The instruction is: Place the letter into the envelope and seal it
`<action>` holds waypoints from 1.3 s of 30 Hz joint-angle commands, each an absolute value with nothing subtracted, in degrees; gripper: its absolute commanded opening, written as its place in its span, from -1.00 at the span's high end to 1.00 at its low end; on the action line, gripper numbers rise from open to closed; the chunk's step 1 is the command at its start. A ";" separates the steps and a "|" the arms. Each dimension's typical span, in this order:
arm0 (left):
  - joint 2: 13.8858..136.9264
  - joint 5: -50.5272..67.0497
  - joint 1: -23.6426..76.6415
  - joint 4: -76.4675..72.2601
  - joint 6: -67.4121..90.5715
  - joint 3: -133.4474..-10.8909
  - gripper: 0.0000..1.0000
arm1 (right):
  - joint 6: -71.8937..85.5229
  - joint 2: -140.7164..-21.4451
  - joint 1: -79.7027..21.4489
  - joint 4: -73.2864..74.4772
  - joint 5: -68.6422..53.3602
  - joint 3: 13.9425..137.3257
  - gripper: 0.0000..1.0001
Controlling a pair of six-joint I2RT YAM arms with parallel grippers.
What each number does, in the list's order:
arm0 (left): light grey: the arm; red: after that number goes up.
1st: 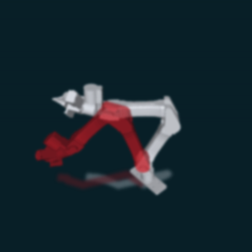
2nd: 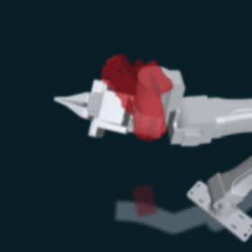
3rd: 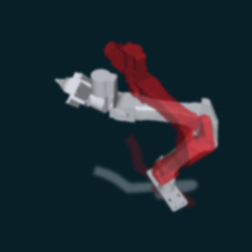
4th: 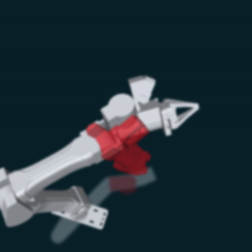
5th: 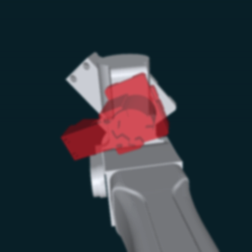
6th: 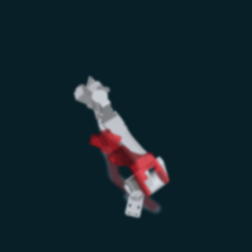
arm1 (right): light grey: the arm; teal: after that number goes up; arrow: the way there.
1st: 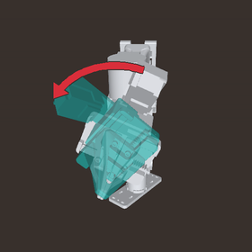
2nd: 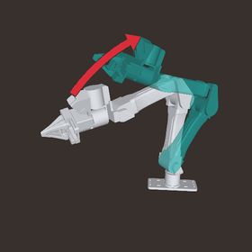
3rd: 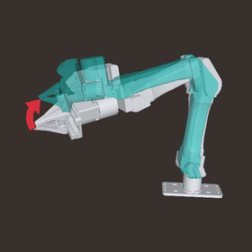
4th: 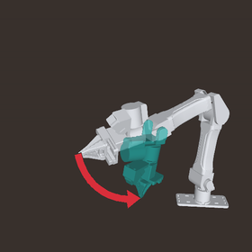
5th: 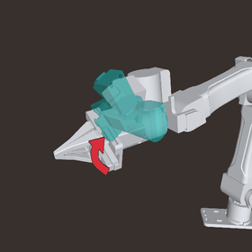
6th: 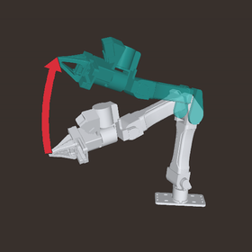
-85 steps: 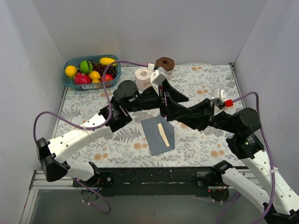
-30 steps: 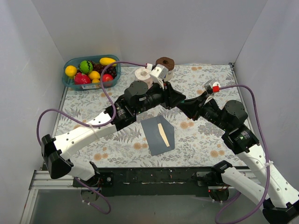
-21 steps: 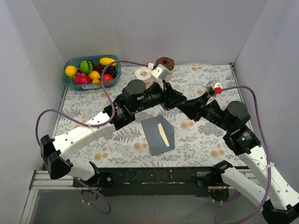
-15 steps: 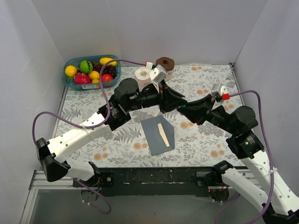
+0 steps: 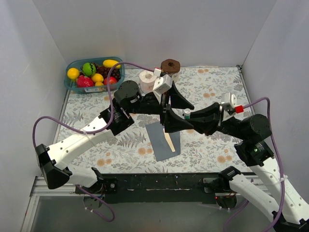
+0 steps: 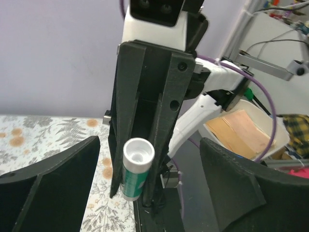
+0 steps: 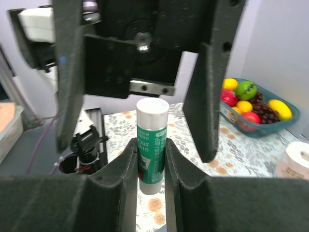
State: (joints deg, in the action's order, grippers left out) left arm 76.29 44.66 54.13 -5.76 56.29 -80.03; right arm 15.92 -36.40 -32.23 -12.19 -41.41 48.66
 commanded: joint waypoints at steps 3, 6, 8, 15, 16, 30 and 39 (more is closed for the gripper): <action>72.34 29.38 52.12 -8.96 60.99 -75.07 -0.70 | 14.41 -39.63 -32.43 -4.49 -24.00 54.05 0.97; 71.46 25.41 49.75 -11.06 65.82 -73.48 -0.66 | 15.03 -40.96 -32.43 -3.43 -22.33 54.49 0.97; 71.02 23.03 48.70 -11.77 67.75 -71.99 -0.63 | 15.20 -41.13 -32.34 -3.34 -21.80 54.41 0.97; 71.89 23.11 48.08 -15.82 74.00 -68.99 -0.56 | 15.12 -41.31 -32.43 -3.34 -21.18 53.61 0.97; 72.33 23.46 48.08 -15.99 74.87 -68.99 -0.53 | 15.12 -41.48 -32.43 -3.25 -21.18 53.61 0.97; 76.29 20.57 49.04 -9.32 71.99 -74.18 -0.26 | 15.56 -42.71 -32.34 -2.72 -21.53 53.17 0.97; 77.08 12.92 51.77 -3.43 65.92 -77.34 -0.17 | 15.47 -43.15 -32.34 -2.64 -21.36 52.82 0.97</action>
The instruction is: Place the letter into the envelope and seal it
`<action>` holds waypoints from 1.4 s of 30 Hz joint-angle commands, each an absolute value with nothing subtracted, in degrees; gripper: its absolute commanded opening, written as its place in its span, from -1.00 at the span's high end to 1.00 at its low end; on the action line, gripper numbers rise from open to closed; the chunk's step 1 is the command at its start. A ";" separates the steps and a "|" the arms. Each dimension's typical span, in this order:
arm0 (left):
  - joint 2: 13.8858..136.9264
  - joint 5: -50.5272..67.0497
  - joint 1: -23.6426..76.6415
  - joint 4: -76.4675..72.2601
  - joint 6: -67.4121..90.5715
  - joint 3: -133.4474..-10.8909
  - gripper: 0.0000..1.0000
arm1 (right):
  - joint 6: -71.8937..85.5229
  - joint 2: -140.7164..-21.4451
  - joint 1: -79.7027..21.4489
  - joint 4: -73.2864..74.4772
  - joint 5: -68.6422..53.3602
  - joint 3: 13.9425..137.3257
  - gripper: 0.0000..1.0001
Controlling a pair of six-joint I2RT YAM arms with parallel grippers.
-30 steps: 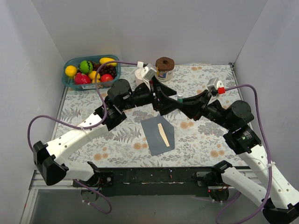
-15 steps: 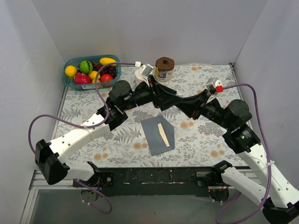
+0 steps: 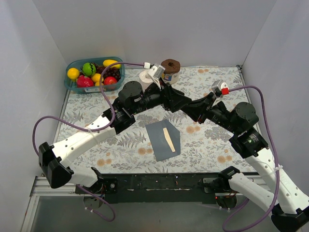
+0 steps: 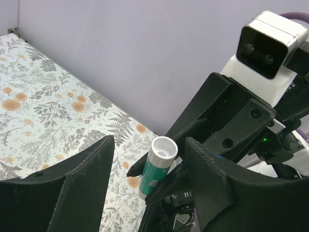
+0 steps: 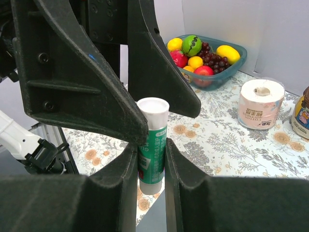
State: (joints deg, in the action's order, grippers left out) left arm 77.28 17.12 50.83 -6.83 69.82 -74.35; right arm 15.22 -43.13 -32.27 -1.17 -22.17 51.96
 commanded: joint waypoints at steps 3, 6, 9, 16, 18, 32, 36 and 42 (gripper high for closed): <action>77.87 12.04 52.47 -2.03 64.34 -78.48 -0.08 | 15.56 -43.24 -32.43 -2.64 -21.27 52.91 0.97; 78.66 11.43 53.17 -0.35 62.49 -79.98 0.03 | 15.47 -43.33 -32.34 -2.55 -20.92 52.91 0.97; 79.19 11.17 53.96 1.93 60.21 -81.30 0.12 | 15.47 -43.33 -32.43 -2.29 -20.57 53.09 0.97; 79.80 9.93 54.84 5.18 57.31 -83.41 0.47 | 15.29 -43.15 -32.43 -1.23 -18.46 53.26 0.97; 79.80 10.28 54.93 5.45 57.39 -83.41 0.78 | 15.12 -42.98 -32.43 -0.71 -18.11 53.70 0.97; 77.35 44.97 55.02 -9.30 62.66 -78.23 1.00 | 17.13 -39.91 -32.34 -13.25 -51.30 51.86 0.97; 75.85 45.65 55.02 -11.25 62.93 -76.91 -0.27 | 18.90 -38.59 -32.34 -17.41 -54.69 50.89 0.97; 74.88 27.28 54.14 -6.34 62.22 -77.16 -0.71 | 12.74 -40.42 -32.34 -0.98 -22.88 54.40 0.97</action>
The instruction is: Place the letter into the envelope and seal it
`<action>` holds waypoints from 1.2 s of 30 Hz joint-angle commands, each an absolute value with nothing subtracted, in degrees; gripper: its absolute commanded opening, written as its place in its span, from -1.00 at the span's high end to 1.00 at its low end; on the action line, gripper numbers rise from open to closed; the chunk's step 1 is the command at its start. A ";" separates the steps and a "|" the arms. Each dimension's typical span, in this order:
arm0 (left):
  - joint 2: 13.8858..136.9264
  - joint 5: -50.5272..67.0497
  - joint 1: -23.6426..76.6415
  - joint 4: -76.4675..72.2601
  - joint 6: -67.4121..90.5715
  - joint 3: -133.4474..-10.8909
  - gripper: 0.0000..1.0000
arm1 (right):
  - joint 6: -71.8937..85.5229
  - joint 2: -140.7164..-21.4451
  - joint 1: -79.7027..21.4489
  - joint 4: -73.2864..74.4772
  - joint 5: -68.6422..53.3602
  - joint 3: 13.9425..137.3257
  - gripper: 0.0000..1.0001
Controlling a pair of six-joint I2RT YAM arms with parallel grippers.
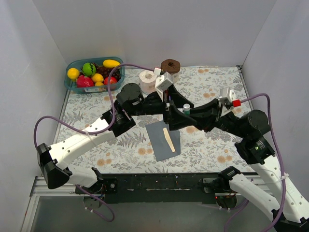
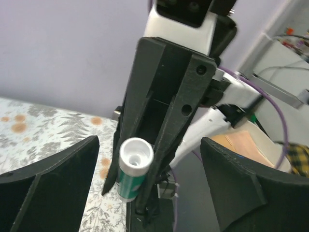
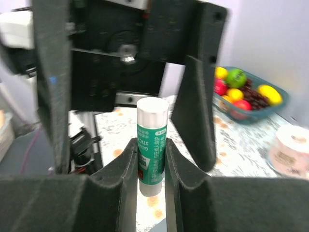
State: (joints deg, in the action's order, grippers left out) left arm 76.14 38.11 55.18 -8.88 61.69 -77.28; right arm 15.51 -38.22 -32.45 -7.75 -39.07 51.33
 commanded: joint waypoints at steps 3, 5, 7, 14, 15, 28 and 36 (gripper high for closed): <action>75.50 13.57 54.23 -2.73 62.84 -79.36 -0.72 | 13.01 -42.10 -32.43 1.76 -16.79 54.85 0.97; 75.15 7.23 54.23 -2.72 63.45 -78.58 -0.72 | 13.45 -42.54 -32.43 0.71 -17.49 54.49 0.97; 74.01 5.46 54.14 -4.12 64.07 -76.74 -0.72 | 13.71 -42.71 -32.43 0.62 -18.02 54.14 0.97; 74.17 4.83 54.14 -4.75 64.69 -76.10 -0.69 | 13.36 -43.68 -32.43 0.70 -18.19 54.40 0.97; 74.79 5.18 54.14 -4.14 64.60 -76.64 -0.68 | 13.53 -43.68 -32.34 0.62 -18.28 54.32 0.97; 77.26 8.52 54.14 -2.55 64.86 -77.43 -0.27 | 14.33 -42.89 -32.43 0.53 -19.16 54.14 0.97; 77.34 8.52 54.14 -2.11 65.39 -77.78 0.67 | 14.59 -42.89 -32.34 0.70 -19.69 53.96 0.97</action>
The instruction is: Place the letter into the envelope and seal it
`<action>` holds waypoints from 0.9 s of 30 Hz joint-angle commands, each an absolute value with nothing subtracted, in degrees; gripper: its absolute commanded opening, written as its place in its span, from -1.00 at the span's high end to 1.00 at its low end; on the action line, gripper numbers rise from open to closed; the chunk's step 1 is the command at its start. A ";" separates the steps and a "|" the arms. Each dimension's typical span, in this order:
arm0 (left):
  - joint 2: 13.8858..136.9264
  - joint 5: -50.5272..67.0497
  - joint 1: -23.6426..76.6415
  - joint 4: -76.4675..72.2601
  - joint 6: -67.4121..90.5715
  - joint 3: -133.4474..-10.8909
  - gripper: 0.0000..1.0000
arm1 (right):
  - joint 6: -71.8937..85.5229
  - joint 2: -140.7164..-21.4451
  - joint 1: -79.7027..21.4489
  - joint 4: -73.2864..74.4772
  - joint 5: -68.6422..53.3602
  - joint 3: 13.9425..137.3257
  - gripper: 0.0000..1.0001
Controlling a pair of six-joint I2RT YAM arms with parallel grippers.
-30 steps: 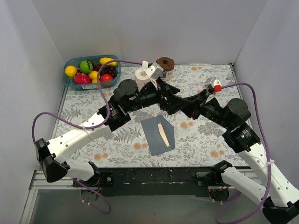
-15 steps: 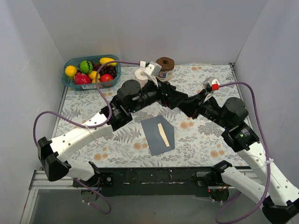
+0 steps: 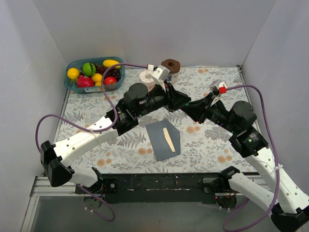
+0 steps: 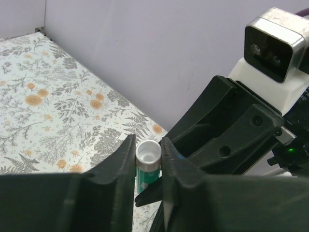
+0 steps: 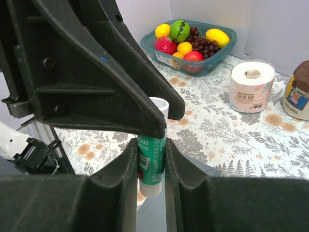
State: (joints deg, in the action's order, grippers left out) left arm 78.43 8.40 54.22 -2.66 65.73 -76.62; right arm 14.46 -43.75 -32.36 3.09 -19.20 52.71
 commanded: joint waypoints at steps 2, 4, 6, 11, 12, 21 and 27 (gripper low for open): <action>77.34 9.75 54.14 -2.28 65.57 -77.70 1.00 | 14.85 -42.98 -32.34 0.70 -19.95 54.14 0.97; 77.34 11.68 54.14 -2.98 65.65 -77.61 1.00 | 15.29 -42.98 -32.34 0.53 -21.09 54.23 0.97; 77.08 17.11 54.14 -5.43 65.57 -76.82 1.00 | 15.38 -42.98 -32.34 -1.49 -25.72 54.23 0.97; 75.15 31.35 54.14 -12.30 64.87 -74.36 1.00 | 17.92 -42.10 -32.43 -14.13 -47.69 51.68 0.97; 74.97 36.08 54.14 -13.70 64.52 -74.27 1.00 | 19.06 -42.10 -32.43 -16.59 -54.51 51.33 0.97; 72.87 31.23 53.09 -10.99 63.37 -74.97 -0.64 | 13.12 -40.34 -32.43 -6.80 -40.50 53.61 0.97; 70.05 9.16 52.03 -9.84 66.62 -72.07 -0.67 | 11.60 -40.34 -32.43 -1.67 -25.59 53.79 0.97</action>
